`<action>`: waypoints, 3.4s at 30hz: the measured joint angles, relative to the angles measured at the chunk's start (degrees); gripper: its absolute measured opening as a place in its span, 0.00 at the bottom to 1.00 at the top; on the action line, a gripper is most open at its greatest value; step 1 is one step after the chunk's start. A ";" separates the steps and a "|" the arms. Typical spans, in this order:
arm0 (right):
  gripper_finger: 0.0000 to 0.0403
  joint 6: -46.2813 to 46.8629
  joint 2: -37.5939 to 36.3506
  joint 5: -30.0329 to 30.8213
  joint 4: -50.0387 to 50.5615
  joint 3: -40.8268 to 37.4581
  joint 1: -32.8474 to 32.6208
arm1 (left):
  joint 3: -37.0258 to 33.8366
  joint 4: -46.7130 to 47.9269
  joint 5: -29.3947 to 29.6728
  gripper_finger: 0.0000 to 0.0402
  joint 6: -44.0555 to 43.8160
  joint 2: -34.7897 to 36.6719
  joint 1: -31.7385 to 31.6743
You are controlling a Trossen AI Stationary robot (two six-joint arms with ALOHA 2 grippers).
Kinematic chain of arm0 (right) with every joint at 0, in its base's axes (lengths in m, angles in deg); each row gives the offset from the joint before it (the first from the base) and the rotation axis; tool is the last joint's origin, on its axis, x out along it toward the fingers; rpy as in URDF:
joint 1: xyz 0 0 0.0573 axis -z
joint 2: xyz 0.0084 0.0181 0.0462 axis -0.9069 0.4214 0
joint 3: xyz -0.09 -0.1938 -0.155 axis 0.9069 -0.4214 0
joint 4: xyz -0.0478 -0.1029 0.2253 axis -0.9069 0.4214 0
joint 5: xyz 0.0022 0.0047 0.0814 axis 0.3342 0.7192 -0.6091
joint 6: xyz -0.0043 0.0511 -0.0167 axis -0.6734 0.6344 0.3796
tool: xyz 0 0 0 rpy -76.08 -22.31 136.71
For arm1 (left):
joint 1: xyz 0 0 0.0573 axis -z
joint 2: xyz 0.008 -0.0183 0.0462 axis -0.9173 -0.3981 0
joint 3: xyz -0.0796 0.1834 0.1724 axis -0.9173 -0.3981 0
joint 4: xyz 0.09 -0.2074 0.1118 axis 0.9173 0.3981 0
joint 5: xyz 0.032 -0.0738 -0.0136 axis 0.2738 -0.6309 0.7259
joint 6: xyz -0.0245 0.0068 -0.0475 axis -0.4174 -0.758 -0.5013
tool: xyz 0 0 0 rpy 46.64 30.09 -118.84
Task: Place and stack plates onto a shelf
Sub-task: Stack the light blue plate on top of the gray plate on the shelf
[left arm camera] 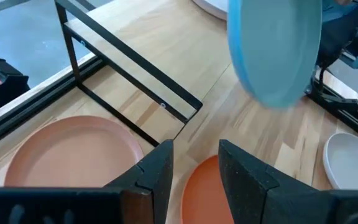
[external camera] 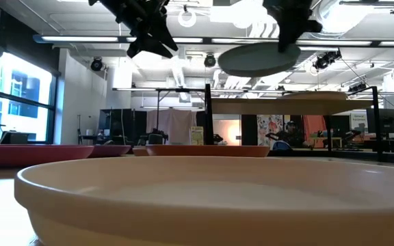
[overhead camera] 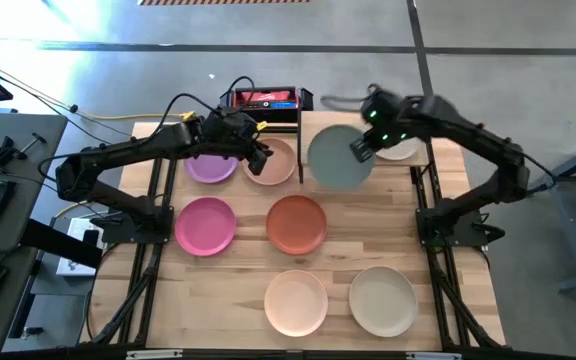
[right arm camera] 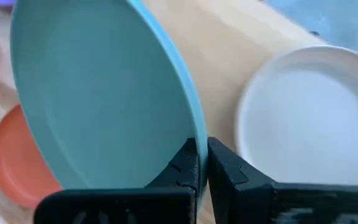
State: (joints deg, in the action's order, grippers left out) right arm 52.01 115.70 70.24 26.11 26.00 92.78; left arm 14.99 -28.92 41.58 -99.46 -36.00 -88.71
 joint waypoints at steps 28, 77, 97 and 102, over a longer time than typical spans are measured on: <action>0.00 -5.33 -5.46 -11.49 5.47 -0.11 30.85 | 0.04 7.34 -0.53 0.29 11.48 1.34 -8.14; 0.00 23.47 -30.13 -18.20 -17.06 -40.21 42.45 | 0.04 6.78 -0.54 0.29 24.61 5.66 -16.11; 0.00 22.81 -30.89 -19.01 -19.08 -41.35 47.83 | 0.02 5.77 -0.48 0.29 24.61 5.64 -16.11; 0.00 22.75 -29.70 -18.09 -19.10 -41.35 47.63 | 0.02 5.77 -0.50 0.29 24.61 5.62 -16.11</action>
State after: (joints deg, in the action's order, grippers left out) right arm 74.76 86.00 52.15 7.01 -15.35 140.41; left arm 15.01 -23.15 41.08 -74.85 -30.39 -104.82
